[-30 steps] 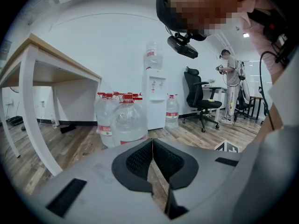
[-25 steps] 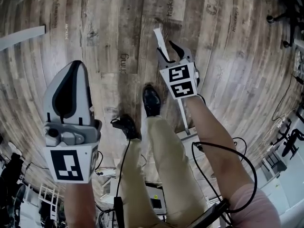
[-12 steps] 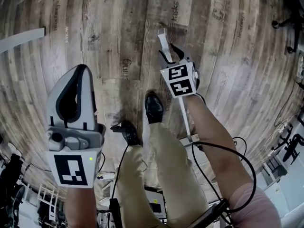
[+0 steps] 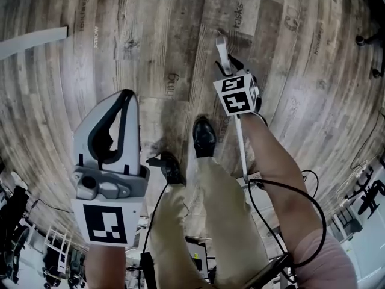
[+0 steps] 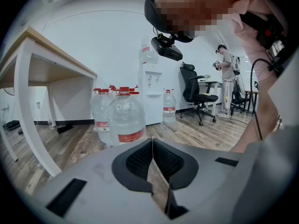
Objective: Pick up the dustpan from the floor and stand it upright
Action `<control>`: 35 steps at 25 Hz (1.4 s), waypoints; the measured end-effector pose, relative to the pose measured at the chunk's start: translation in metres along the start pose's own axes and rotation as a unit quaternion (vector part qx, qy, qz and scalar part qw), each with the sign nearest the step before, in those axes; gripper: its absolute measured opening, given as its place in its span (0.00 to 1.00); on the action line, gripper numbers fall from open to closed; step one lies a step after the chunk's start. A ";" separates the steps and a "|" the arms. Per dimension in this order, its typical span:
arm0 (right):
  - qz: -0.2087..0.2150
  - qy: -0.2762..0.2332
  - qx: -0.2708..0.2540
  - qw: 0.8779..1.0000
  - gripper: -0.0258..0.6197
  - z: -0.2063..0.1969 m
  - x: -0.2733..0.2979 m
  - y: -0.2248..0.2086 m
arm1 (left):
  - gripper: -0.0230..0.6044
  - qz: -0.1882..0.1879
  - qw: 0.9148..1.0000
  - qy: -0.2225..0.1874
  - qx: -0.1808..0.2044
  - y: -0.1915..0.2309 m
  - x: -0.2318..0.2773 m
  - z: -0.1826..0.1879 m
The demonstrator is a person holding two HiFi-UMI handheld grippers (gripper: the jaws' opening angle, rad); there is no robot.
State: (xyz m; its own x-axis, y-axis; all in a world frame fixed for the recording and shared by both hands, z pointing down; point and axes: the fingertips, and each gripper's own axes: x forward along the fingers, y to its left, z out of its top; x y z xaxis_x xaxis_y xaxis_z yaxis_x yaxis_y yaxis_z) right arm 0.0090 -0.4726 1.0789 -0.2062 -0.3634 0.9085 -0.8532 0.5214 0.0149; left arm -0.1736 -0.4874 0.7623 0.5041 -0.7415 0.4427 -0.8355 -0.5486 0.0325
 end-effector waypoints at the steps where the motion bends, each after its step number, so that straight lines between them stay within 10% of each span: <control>1: -0.002 0.005 -0.002 1.000 0.30 -0.001 0.002 0.000 | 0.06 0.000 1.000 0.001 0.001 0.001 -0.002 0.000; 13: -0.035 -0.009 0.025 0.999 0.26 0.012 -0.057 -0.012 | 0.06 -0.006 1.000 -0.025 -0.001 -0.010 -0.033 0.040; 35: -0.129 -0.083 0.099 0.983 0.23 0.041 -0.326 -0.038 | 0.06 -0.043 0.992 -0.113 0.031 -0.059 -0.163 0.242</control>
State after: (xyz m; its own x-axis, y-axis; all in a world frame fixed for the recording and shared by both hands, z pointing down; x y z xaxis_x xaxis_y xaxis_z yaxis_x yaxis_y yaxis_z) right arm 0.0890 -0.4060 0.7649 -0.0324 -0.5926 0.8048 -0.9606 0.2409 0.1388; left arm -0.1537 -0.4275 0.4710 0.6149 -0.7545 0.2292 -0.7755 -0.6313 0.0025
